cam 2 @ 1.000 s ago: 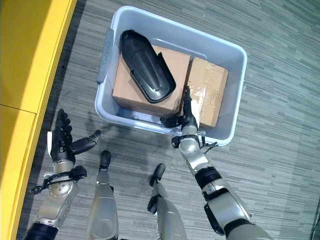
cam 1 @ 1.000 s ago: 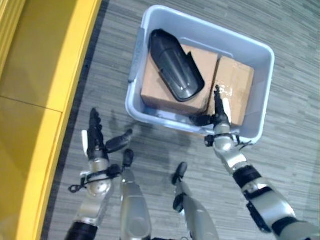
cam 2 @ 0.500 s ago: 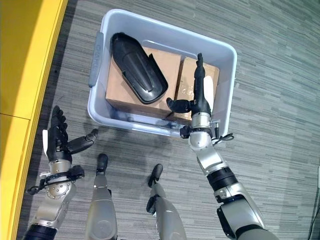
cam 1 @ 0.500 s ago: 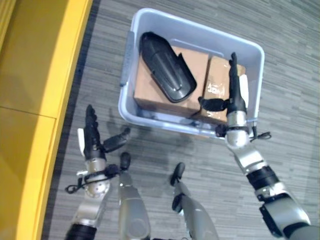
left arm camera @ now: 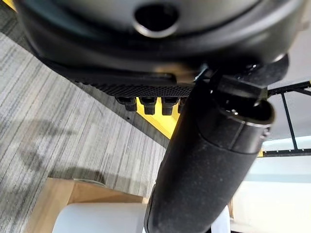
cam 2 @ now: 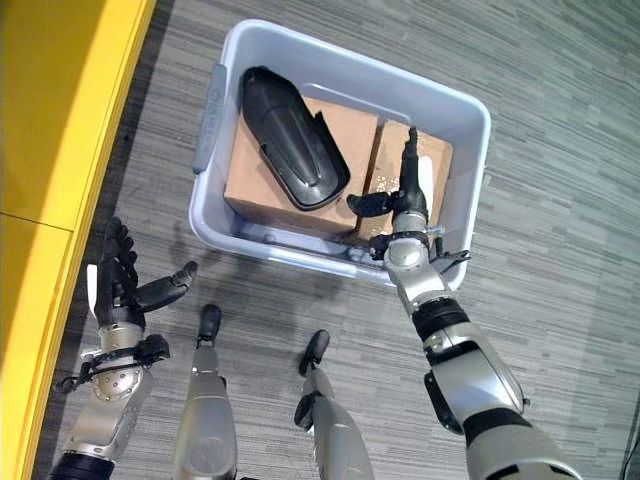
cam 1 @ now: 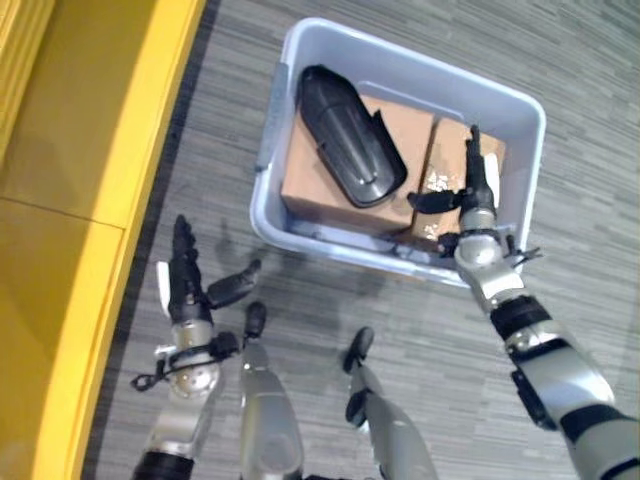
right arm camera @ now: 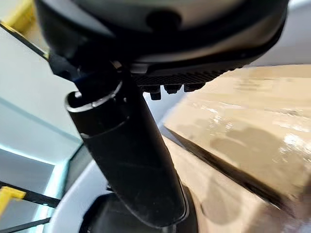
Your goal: Move parts from the plastic box to the shelf.
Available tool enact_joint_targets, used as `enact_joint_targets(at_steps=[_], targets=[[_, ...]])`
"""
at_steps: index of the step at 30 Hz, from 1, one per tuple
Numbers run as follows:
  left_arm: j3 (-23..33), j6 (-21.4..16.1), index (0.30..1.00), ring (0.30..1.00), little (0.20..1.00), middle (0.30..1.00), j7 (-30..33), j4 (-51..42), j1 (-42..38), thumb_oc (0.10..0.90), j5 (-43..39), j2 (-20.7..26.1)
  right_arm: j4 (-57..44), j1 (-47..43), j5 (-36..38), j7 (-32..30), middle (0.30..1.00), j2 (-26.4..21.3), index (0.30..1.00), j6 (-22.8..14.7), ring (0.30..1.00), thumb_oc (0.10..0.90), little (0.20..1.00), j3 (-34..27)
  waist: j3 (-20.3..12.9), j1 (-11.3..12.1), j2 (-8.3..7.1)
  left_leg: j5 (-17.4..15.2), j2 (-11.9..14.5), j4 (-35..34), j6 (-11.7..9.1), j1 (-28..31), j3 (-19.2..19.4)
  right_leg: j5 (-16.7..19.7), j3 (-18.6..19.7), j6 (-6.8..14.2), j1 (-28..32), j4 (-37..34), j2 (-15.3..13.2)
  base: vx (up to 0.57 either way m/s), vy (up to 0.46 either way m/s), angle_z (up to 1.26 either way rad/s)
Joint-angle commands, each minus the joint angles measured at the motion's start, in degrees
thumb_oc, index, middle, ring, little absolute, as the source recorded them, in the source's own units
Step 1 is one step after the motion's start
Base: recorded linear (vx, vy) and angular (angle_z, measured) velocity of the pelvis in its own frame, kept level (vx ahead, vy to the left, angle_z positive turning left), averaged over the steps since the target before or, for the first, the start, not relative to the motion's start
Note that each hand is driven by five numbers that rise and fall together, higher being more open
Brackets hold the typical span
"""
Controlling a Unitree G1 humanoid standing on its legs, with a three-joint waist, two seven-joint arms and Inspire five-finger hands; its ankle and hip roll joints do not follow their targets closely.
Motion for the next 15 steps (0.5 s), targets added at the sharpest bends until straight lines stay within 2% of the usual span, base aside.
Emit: enact_joint_targets(at_steps=[1, 2, 7, 11, 15], targets=[[0.0, -6.2, 1.0, 1.0, 1.0, 1.0, -0.7, -8.0, -1.2, 0.9, -1.6, 2.5, -2.6, -9.8, 2.5, 0.2, 1.0, -5.6, 1.0, -4.8, 1.0, 0.9, 1.0, 0.5, 0.5, 0.8, 1.11, -5.2, -0.1, -0.7, 1.5, 5.9, 0.5, -2.8, -1.6, 3.8, 8.5, 2.3, -8.5, 0.0, 0.0, 0.0], [-0.7, -6.6, 1.0, 1.0, 1.0, 1.0, -1.4, -7.9, -1.4, 0.9, -2.5, 2.7, 1.9, -11.6, 3.8, 1.8, 1.0, -5.8, 1.0, -4.5, 1.0, 0.9, 1.0, 1.8, 0.5, 1.3, 1.59, -5.2, 0.0, -0.7, 1.5, 5.6, 0.4, -2.8, -1.7, 3.8, 8.4, 2.3, -8.5, 0.0, 0.0, 0.0], [-2.6, -7.4, 1.0, 1.0, 1.0, 1.0, -3.1, -7.4, -2.7, 0.9, -4.4, 2.8, 9.1, -14.3, 7.5, 5.0, 1.0, -6.7, 1.0, -4.0, 1.0, 0.9, 1.0, 2.8, 0.5, 2.9, 3.36, -5.0, -0.2, -0.7, 1.6, 4.9, -0.2, -2.8, -2.0, 3.9, 8.1, 2.3, -8.6, 0.01, 0.0, 0.01], [-3.8, -7.6, 1.0, 1.0, 1.0, 1.0, -3.8, -6.4, -3.8, 0.9, -5.4, 2.4, 10.6, -14.2, 10.1, 7.0, 1.0, -6.5, 1.0, -4.1, 1.0, 0.9, 1.0, 2.8, 0.5, 3.7, 4.39, -4.9, -0.3, -0.7, 1.7, 4.6, -0.4, -2.8, -2.1, 3.8, 8.1, 2.3, -8.7, 0.01, 0.001, 0.01], [-4.6, -7.7, 1.0, 1.0, 1.0, 1.0, -4.5, -6.0, -4.3, 0.9, -5.8, 2.3, 10.0, -13.8, 8.8, 8.0, 1.0, -7.0, 1.0, -4.3, 1.0, 0.9, 1.0, 4.4, 0.5, 4.1, 5.09, -4.9, -0.4, -0.7, 1.8, 4.4, -0.4, -2.8, -2.2, 3.9, 8.1, 2.3, -8.8, 0.02, 0.007, 0.09]])
